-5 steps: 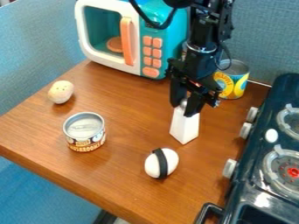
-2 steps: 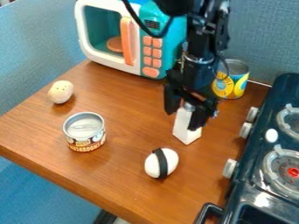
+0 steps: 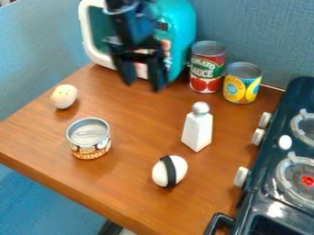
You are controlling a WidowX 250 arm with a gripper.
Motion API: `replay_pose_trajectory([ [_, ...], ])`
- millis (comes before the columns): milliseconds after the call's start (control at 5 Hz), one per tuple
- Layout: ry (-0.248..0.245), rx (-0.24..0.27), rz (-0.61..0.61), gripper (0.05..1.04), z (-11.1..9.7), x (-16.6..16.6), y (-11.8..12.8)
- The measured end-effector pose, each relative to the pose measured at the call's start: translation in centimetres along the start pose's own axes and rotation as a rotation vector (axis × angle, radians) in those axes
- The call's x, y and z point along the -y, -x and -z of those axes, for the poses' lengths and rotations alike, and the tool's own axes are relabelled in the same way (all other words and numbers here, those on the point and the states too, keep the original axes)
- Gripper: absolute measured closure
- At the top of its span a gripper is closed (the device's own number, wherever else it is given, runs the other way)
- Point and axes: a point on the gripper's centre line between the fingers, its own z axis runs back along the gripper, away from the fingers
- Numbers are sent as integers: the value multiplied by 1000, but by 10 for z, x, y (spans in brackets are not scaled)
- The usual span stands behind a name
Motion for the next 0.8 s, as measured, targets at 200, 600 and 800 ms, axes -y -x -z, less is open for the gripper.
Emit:
replay_pose_trajectory([
  [200, -49, 19, -96, 80, -2, -11, 2],
  [600, -245, 0, -130, 82, -38, -85, -2],
  [800, -258, -31, -126, 82, -41, -119, 7],
])
